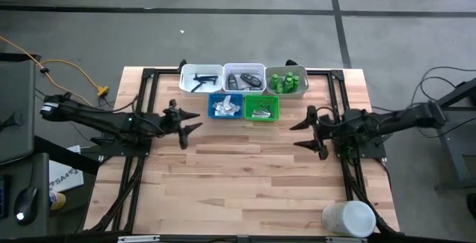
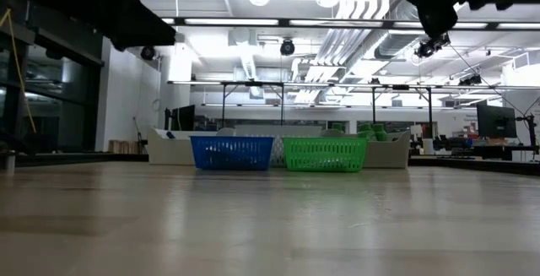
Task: Pick & Place Travel size toiletries
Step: Return to Home Position
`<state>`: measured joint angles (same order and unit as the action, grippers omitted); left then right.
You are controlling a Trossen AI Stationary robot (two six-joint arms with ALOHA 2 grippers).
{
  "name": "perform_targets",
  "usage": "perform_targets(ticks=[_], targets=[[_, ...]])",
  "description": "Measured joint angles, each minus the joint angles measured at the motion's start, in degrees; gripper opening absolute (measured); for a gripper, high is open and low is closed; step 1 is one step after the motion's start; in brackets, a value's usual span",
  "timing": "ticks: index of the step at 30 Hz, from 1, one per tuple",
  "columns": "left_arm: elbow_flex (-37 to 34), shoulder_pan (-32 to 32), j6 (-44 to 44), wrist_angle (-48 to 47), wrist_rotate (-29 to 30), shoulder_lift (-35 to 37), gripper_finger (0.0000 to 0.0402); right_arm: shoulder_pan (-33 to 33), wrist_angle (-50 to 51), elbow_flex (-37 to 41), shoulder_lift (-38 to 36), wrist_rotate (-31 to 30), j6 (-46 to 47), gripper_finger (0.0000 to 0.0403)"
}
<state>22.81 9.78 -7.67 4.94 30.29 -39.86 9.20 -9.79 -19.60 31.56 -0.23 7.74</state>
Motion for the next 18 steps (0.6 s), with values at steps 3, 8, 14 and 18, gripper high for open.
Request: perform_targets(ticks=[3,8,14,18], targets=[[0.0,-0.4,-1.9,-2.9,3.1,3.5,0.0162,-3.5,-0.1,2.9,-3.3,2.1,1.3,0.0256],[0.0,-0.4,-8.0,-8.4,-1.2,8.5,0.0162,-7.4,-0.8,8.0,-9.0,1.9,3.0,0.0256],[-1.3,-0.4,-0.8,-6.8,-6.5,13.1,0.0162,-7.7,-6.2,13.7,-15.9,1.8,4.6,0.0256],[-5.4,-0.4,1.3,-3.8,-8.5,17.4,0.0162,-7.1,-11.8,18.8,-20.0,-2.0,4.7,0.0256]])
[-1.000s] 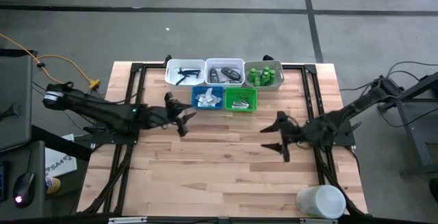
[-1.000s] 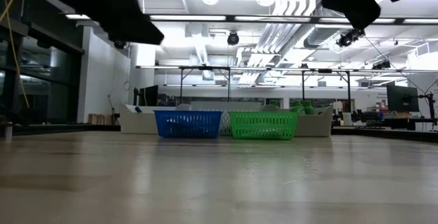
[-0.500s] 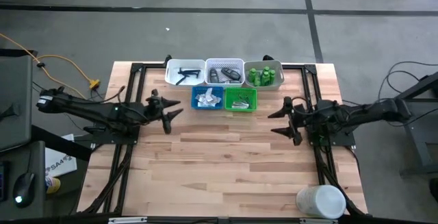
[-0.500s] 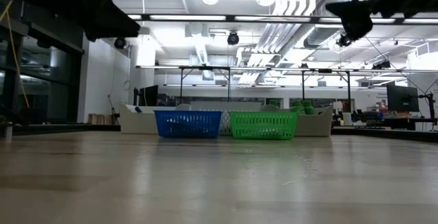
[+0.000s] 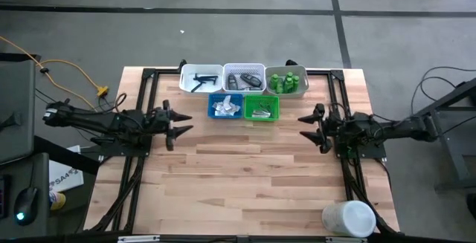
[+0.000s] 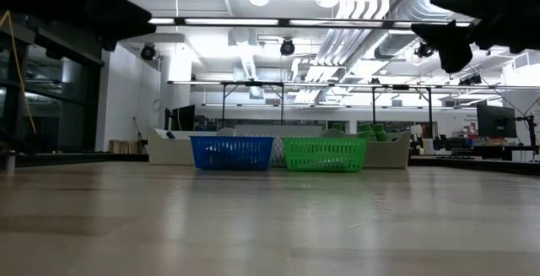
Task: Pick & Place Travel size toiletries
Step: Return to Home Position
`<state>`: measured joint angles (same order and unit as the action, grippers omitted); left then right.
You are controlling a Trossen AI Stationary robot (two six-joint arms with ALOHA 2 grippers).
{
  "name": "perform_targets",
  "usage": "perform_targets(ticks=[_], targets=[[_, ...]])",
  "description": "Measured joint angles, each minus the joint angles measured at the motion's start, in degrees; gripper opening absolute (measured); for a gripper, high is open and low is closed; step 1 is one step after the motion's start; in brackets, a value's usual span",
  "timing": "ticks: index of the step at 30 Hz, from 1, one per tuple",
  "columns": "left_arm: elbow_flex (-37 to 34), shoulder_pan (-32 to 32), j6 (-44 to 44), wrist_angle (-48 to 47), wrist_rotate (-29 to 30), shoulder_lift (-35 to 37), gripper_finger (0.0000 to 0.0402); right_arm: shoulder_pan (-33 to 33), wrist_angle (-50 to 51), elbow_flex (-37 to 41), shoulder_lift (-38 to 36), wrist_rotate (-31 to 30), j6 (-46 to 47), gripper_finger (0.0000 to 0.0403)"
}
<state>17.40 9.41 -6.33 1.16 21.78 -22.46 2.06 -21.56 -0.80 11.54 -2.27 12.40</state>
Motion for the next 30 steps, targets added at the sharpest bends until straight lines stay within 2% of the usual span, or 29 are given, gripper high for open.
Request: perform_targets(ticks=[4,8,15,18,26,30], targets=[[-4.6,0.0,0.4,3.3,0.1,4.1,0.0162,2.5,2.6,0.3,-1.9,-10.4,-0.4,0.0256],[-8.0,0.0,1.5,3.8,0.5,8.7,0.0162,6.0,2.4,0.3,-2.6,-14.1,-2.6,0.0256],[-13.1,0.0,2.3,3.6,2.7,18.5,0.0162,11.2,4.0,0.3,-4.5,-24.0,-3.7,0.0256],[-14.7,0.0,3.4,2.5,0.8,22.6,0.0162,12.8,5.1,0.3,-6.2,-24.7,-4.6,0.0256],[-14.9,0.0,3.6,0.6,0.2,22.1,0.0162,15.4,11.3,0.3,-11.3,-24.8,-4.8,0.0256],[-14.7,0.0,6.1,-0.8,-2.7,22.1,0.0162,16.2,14.5,0.3,-11.2,-24.8,-4.6,0.0256]])
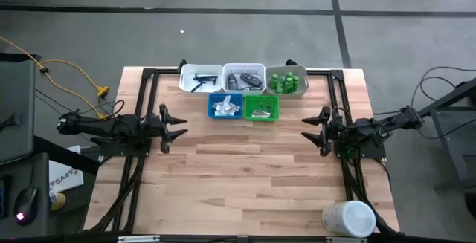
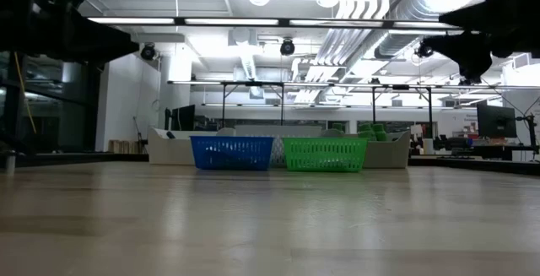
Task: Pick & Place Travel size toiletries
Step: Return to Home Position
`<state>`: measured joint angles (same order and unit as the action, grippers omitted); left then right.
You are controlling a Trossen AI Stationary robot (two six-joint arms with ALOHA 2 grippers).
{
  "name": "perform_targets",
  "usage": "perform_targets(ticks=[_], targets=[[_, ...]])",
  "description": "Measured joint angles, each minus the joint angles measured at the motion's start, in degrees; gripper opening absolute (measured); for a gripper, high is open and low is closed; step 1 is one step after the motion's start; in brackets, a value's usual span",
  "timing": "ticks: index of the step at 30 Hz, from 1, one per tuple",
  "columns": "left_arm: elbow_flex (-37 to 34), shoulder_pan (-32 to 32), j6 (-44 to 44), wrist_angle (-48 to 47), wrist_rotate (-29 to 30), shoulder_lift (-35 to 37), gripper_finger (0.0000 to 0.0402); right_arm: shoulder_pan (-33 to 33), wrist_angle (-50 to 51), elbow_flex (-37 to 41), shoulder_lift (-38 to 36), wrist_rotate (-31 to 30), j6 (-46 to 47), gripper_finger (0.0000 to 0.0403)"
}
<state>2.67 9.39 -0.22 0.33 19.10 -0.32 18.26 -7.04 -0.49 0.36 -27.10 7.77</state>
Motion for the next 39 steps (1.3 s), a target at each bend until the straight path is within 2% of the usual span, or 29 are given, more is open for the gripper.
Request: perform_targets(ticks=[10,39], targets=[[0.2,0.0,4.4,-2.4,-1.1,-0.7,0.0162,2.0,3.0,0.0,0.5,0.2,-1.2,0.0256],[0.0,0.0,4.5,-2.1,-0.3,-2.0,0.0162,2.0,2.3,0.0,1.4,0.2,-0.4,0.0256]])
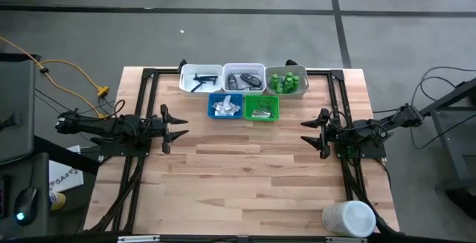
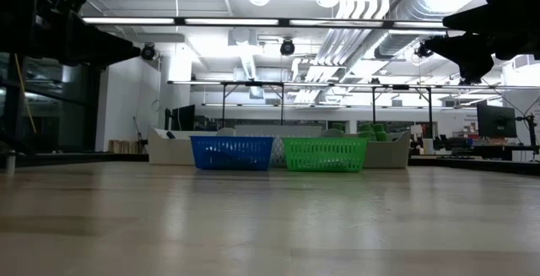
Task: Pick & Place Travel size toiletries
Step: Return to Home Position
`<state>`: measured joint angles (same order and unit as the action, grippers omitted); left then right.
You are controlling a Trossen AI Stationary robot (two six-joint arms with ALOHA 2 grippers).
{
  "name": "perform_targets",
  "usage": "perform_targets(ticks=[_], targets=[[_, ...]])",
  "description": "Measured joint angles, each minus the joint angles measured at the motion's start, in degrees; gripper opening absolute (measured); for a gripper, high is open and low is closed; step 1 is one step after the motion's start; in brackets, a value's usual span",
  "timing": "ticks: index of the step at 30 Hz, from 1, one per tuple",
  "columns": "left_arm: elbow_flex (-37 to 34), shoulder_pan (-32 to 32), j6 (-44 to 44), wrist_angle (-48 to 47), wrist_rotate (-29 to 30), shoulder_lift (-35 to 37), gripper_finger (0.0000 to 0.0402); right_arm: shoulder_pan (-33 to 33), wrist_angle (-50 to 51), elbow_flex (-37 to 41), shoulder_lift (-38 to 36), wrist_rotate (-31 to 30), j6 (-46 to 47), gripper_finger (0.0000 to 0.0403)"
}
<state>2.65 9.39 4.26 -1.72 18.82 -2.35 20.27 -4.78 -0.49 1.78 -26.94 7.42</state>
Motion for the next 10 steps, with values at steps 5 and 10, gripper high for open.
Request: perform_targets(ticks=[5,10], targets=[[-0.2,0.0,0.0,1.6,0.0,0.0,0.0162,0.0,0.0,0.0,0.0,0.0,0.0,0.0256],[-0.2,0.0,0.0,1.7,0.0,0.0,0.0162,0.0,0.0,0.0,0.0,0.0,0.0,0.0256]])
